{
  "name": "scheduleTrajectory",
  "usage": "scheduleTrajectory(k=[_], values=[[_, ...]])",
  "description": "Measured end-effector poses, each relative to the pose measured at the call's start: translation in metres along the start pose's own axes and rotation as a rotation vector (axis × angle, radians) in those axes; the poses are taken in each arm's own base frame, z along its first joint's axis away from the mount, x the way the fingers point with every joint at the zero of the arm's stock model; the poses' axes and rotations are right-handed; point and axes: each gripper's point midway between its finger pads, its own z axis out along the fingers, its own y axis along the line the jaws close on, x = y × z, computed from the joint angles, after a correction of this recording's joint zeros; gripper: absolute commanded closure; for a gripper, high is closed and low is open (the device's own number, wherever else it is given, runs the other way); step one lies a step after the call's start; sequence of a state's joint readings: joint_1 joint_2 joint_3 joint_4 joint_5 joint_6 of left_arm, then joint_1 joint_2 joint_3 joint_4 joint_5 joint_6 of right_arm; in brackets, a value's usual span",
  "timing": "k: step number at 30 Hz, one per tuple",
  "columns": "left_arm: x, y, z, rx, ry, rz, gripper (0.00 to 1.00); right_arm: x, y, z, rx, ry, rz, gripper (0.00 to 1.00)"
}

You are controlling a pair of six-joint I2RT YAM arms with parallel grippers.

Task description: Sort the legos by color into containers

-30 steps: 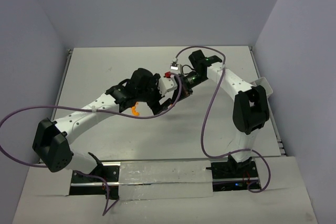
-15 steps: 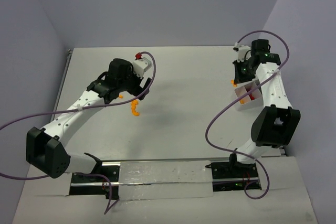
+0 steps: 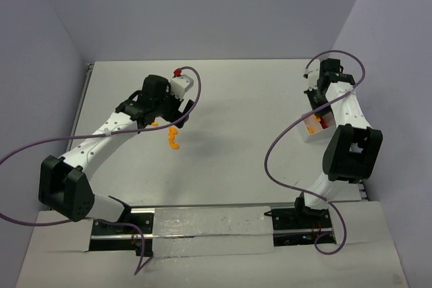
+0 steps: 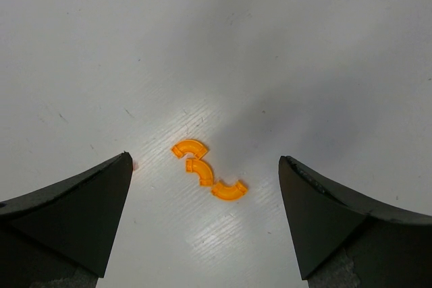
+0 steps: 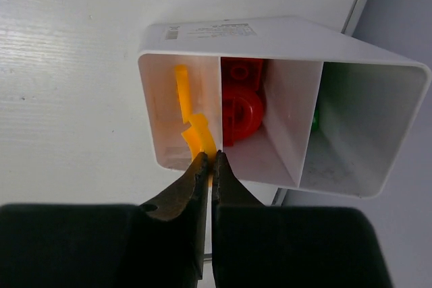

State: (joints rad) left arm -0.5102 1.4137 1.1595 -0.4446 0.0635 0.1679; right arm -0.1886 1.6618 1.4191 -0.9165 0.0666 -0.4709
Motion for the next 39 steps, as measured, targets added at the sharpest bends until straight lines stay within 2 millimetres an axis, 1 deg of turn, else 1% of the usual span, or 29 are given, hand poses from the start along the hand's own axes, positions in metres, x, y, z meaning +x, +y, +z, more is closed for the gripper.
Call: scheduleTrajectory(k=[2,6,8,11,12,17,19,22,25,27,34,36,39], values=[[0.001,0.003,0.001,-0.01,0.005,-0.004,0.01,0.0,0.0,0.004,0.001,0.006,0.0,0.9],[0.007,0.014,0.004,-0.032,0.023,-0.03,0.01,0.0,0.0,0.011,-0.004,0.018,-0.001,0.81],[0.012,0.024,0.005,-0.051,0.036,-0.053,0.01,0.001,0.001,0.015,-0.009,0.029,-0.001,0.78],[0.022,0.042,0.006,-0.081,0.059,-0.092,0.01,0.002,0.003,0.018,-0.017,0.036,-0.001,0.75],[0.026,0.048,0.005,-0.093,0.068,-0.105,0.01,0.002,0.003,0.018,-0.019,0.037,-0.001,0.72],[0.044,0.074,0.005,-0.136,0.113,-0.153,0.01,0.002,0.005,0.02,-0.029,0.041,0.001,0.71],[0.052,0.085,0.004,-0.155,0.134,-0.176,0.02,0.002,0.006,0.02,-0.034,0.039,0.003,0.71],[0.063,0.1,0.004,-0.194,0.161,-0.203,0.09,-0.001,0.012,0.018,-0.056,0.032,0.012,0.69],[0.073,0.108,0.008,-0.222,0.189,-0.216,0.13,-0.009,0.022,0.013,-0.092,0.01,0.015,0.67],[0.082,0.111,0.012,-0.236,0.214,-0.221,0.15,-0.017,0.034,0.006,-0.117,-0.013,0.007,0.65],[0.121,0.122,0.036,-0.258,0.319,-0.247,0.27,-0.044,0.081,-0.028,-0.2,-0.117,-0.043,0.65],[0.131,0.123,0.043,-0.255,0.347,-0.254,0.3,-0.046,0.089,-0.033,-0.214,-0.13,-0.049,0.65],[0.144,0.12,0.053,-0.233,0.381,-0.256,0.31,-0.047,0.096,-0.034,-0.231,-0.131,-0.049,0.65]])
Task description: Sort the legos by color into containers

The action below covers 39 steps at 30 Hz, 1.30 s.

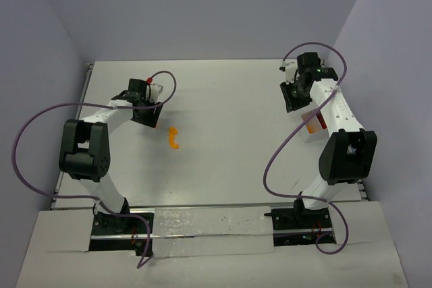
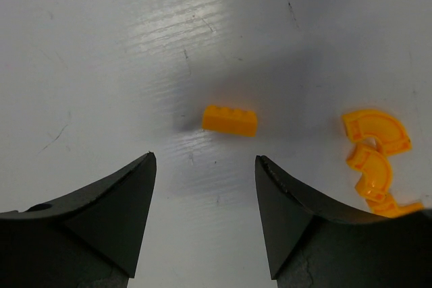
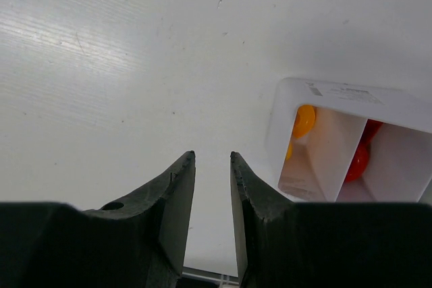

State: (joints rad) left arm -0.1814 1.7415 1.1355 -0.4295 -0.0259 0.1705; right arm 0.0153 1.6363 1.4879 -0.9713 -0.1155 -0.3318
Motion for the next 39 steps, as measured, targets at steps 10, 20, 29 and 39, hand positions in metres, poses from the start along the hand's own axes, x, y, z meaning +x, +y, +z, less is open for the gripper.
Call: scheduleTrajectory(k=[10,20,29,39], values=[[0.008,-0.014,0.029,0.081,0.036,0.027,0.31,0.0,0.005,0.0,-0.013,0.0,0.01,0.65],[-0.007,-0.015,0.038,0.099,0.007,0.045,0.51,0.001,0.007,0.0,-0.025,0.004,0.016,0.65],[-0.009,-0.016,0.039,0.109,0.006,0.047,0.58,0.001,0.012,0.0,-0.041,0.008,0.009,0.65],[-0.002,-0.019,0.033,0.125,0.035,0.043,0.84,-0.006,0.026,-0.002,-0.074,-0.01,-0.01,0.65]])
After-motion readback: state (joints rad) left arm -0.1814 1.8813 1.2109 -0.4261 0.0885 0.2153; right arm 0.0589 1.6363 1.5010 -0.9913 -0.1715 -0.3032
